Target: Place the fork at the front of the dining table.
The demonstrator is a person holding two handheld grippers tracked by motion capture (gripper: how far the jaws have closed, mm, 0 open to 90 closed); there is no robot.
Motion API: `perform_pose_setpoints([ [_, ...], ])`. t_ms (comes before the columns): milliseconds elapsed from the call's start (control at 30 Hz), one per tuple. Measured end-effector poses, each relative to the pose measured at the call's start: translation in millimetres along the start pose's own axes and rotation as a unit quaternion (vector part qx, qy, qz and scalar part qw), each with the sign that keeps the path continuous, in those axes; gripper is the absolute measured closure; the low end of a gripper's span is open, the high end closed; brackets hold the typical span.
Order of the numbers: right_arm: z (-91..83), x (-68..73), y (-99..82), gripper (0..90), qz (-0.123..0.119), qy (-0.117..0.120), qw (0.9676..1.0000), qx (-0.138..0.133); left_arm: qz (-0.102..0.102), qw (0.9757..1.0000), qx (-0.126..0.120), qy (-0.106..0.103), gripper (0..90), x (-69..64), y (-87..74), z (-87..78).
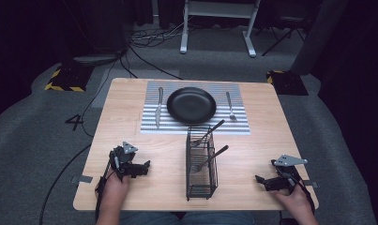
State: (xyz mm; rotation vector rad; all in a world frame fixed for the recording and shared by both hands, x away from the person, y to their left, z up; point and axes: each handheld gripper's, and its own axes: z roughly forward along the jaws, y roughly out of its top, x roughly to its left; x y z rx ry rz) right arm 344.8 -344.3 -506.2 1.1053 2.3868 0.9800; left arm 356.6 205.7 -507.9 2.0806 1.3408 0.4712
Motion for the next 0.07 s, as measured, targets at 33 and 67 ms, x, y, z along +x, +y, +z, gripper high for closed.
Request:
perform_pose_setpoints([
  [33,0.2,0.0,0.1,0.0,0.000,0.000,1.0000,0.000,0.000,1.0000,0.000,0.000,0.0,0.0,0.0,0.0],
  [67,0.5,0.0,0.4,0.0,-0.001,0.001,1.0000,0.000,0.000,1.0000,0.000,0.000,0.0,0.0,0.0,0.0],
])
